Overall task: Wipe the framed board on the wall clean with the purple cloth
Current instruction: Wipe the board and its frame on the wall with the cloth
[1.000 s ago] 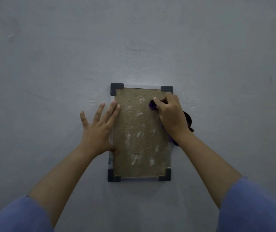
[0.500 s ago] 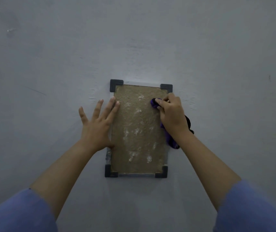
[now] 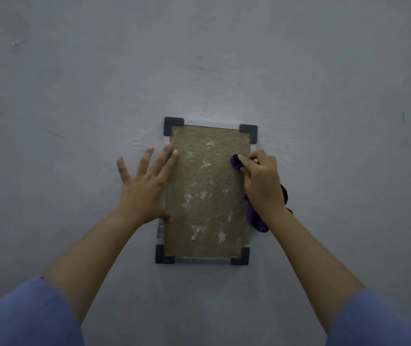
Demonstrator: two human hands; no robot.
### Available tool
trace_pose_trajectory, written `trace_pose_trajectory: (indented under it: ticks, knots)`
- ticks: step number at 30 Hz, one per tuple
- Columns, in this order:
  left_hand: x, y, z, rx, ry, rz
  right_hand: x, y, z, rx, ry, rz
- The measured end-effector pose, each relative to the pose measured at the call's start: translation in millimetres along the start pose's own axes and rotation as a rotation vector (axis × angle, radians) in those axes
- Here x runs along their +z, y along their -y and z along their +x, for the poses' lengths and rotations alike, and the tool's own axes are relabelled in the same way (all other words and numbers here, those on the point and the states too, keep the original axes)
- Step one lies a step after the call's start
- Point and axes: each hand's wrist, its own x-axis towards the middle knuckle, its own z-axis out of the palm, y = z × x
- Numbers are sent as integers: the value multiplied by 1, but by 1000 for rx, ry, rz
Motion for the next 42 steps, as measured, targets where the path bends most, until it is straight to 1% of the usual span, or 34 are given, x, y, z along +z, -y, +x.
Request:
trace_pose_trajectory:
  ticks: [5, 9, 11, 14, 17, 19, 21, 24, 25, 28, 29, 32, 34, 38, 39, 42]
  knots:
    - [1, -3, -2, -8, -6, -6, 12, 4, -49, -66, 53, -47]
    - [15, -4, -20, 13, -101, -11, 14, 4, -66, -64, 81, -60]
    - [26, -4, -31, 35, -82, 2, 13, 6, -65, -49, 86, -46]
    - [32, -6, -38, 16, -22, -5, 6, 7, -59, -36, 92, 46]
    - [33, -4, -35, 8, -22, -1, 4, 6, -48, -12, 25, 95]
    - [33, -3, -35, 2, -31, -7, 11, 12, -47, -3, 4, 66]
    - [31, -5, -36, -7, -7, -10, 19, 18, -55, -36, 46, 6]
    - [31, -7, -36, -18, -1, -15, 17, 7, -63, -177, 101, -74]
    - [31, -6, -37, -18, -2, -18, 15, 3, -61, -182, 89, -86]
    - [32, -7, -36, -26, 1, -9, 19, 6, -53, -59, -12, -42]
    - [32, -8, -36, -30, 1, -8, 23, 11, -56, -47, -21, -28]
    - [31, -9, -36, -33, 6, -12, 26, 14, -75, -166, 61, -45]
    - [30, -9, -36, -32, 13, -18, 21, 5, -72, -218, 76, -71]
    - [32, -10, -36, -34, 0, -20, 23, 7, -54, -96, -10, -37]
    - [32, -10, -36, -33, 0, -19, 27, 11, -57, -94, -14, -23]
    - [31, -11, -37, -34, 3, -21, 28, 13, -80, -181, 72, -31]
